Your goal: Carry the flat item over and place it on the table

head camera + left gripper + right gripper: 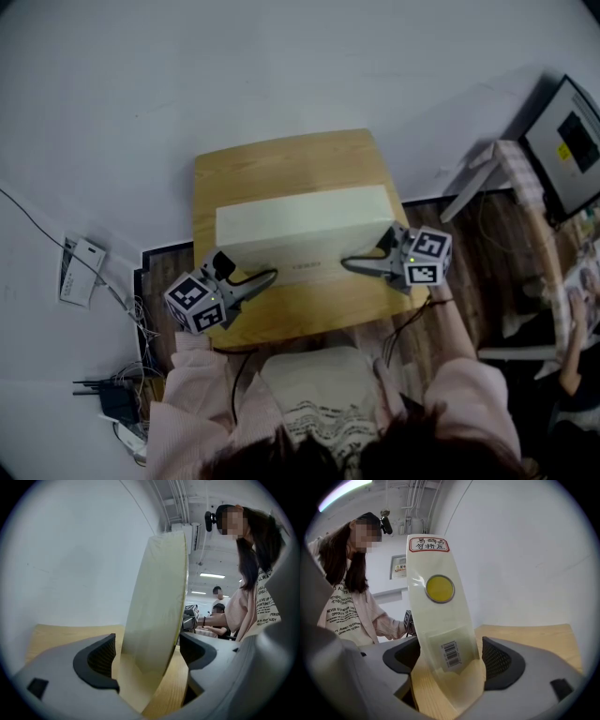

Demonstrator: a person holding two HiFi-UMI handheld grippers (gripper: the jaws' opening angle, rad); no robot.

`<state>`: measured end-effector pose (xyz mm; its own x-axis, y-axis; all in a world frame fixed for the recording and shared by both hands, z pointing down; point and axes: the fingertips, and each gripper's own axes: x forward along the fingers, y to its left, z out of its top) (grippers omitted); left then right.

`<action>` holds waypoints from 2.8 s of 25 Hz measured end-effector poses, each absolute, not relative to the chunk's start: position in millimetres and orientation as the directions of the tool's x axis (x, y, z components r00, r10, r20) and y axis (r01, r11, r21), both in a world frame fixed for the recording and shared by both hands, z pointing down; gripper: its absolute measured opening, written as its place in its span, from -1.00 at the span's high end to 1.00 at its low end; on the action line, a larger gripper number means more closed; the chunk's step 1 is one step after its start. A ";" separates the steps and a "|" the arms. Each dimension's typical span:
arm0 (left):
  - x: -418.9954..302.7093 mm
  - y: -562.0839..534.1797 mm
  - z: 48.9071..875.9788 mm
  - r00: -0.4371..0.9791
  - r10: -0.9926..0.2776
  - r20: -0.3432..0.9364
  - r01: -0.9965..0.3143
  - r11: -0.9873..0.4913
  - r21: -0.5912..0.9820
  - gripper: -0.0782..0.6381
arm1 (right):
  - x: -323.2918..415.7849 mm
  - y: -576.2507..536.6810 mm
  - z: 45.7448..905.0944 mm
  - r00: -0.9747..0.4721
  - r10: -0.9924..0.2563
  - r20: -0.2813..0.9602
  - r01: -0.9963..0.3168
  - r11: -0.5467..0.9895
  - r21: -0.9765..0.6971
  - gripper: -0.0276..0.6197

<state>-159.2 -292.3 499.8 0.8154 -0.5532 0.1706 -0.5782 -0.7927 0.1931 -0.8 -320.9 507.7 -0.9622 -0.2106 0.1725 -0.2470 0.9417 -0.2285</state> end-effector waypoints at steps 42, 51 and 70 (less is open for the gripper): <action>-185.0 -227.5 488.5 0.566 -0.800 0.197 -0.824 -0.540 0.172 0.17 | 50.3 -269.5 506.3 -0.935 -0.293 0.202 -0.338 0.908 -0.248 0.04; -157.2 -198.6 488.0 0.546 -0.811 0.209 -0.838 -0.523 0.157 0.57 | 39.3 -246.4 492.8 -0.953 -0.248 0.175 -0.283 0.936 -0.211 0.42; -133.8 -164.3 474.6 0.566 -0.798 0.209 -0.824 -0.559 0.094 0.80 | 26.8 -209.0 467.3 -0.967 -0.228 0.114 -0.244 0.956 -0.162 0.91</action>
<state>-133.8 -164.3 474.6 0.5656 -0.7978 0.2089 -0.8236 -0.5592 0.0944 26.8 -209.0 467.3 -0.9670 -0.2279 0.1140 -0.2444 0.9561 -0.1617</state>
